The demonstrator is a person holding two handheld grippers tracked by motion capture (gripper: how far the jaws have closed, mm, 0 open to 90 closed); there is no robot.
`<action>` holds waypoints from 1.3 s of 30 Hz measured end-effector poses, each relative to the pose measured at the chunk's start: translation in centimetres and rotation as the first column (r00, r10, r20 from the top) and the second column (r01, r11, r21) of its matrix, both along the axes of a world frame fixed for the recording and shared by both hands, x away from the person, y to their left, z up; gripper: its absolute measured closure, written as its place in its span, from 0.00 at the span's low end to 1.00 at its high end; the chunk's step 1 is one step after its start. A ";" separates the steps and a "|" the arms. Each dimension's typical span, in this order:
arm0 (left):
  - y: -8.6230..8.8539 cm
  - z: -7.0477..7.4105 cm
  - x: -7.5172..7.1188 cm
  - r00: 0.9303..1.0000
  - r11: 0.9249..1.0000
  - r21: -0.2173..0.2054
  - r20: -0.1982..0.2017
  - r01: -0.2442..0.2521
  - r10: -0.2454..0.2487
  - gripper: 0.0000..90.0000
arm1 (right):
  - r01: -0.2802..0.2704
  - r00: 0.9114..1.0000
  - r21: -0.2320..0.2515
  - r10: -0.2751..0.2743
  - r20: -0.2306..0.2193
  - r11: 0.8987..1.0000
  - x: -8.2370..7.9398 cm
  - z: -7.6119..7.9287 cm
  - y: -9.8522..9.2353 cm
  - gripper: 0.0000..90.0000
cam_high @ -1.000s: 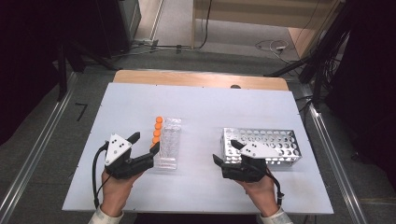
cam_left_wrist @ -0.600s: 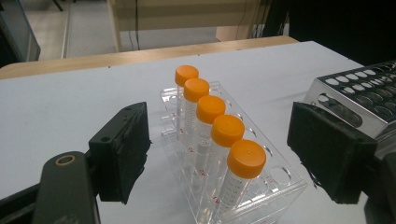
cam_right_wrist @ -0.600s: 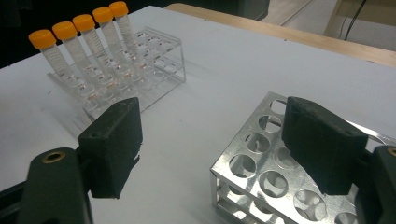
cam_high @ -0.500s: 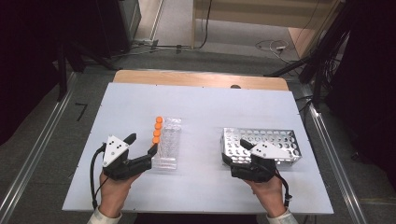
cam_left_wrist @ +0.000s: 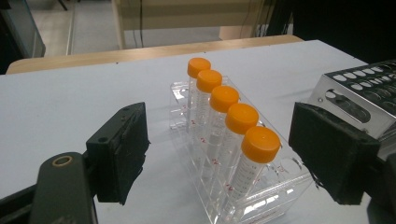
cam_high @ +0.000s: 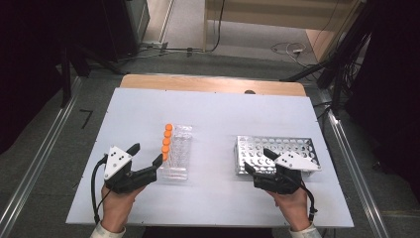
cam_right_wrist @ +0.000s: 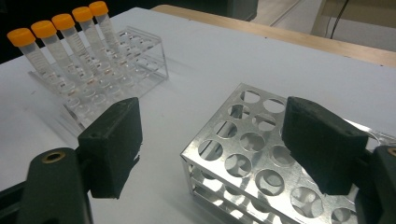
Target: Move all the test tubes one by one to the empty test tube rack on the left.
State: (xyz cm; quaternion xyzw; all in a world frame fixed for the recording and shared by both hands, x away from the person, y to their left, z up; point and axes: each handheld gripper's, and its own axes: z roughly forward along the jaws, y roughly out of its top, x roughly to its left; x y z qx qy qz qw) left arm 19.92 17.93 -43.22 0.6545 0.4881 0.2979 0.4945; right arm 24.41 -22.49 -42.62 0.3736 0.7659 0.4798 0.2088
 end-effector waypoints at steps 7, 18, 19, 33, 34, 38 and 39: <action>0.5 -0.4 -0.1 1.000 1.000 0.007 -0.003 -0.013 0.013 0.22 | 0.010 1.000 0.002 -0.010 0.007 1.000 -0.1 0.0 -0.8 0.21; 1.5 -1.3 -0.3 0.999 0.999 0.005 0.006 -0.036 0.036 0.22 | 0.037 0.999 0.002 -0.037 0.001 0.999 -0.2 -0.3 -2.3 0.21; 1.6 -1.5 -0.2 0.999 0.999 0.003 0.004 -0.040 0.040 0.22 | 0.037 0.999 0.002 -0.037 0.001 0.999 -0.2 -0.3 -2.3 0.21; 3.0 -2.4 -0.3 0.997 0.997 -0.030 -0.012 -0.072 0.072 0.21 | 0.087 0.996 0.009 -0.087 0.009 0.996 -0.3 -0.6 -4.5 0.21; 3.0 -2.4 -0.3 0.997 0.997 -0.031 -0.012 -0.076 0.076 0.21 | 0.091 0.996 0.010 -0.091 0.012 0.996 -0.3 -0.6 -4.7 0.21; 3.4 -2.6 -0.4 0.996 0.996 -0.028 -0.011 -0.090 0.090 0.21 | 0.104 0.994 0.015 -0.104 0.013 0.994 -0.5 -0.6 -5.3 0.21; 3.5 -2.7 -0.5 0.995 0.995 -0.028 -0.012 -0.096 0.095 0.21 | 0.105 0.994 0.016 -0.105 0.017 0.994 -0.5 -0.6 -5.5 0.21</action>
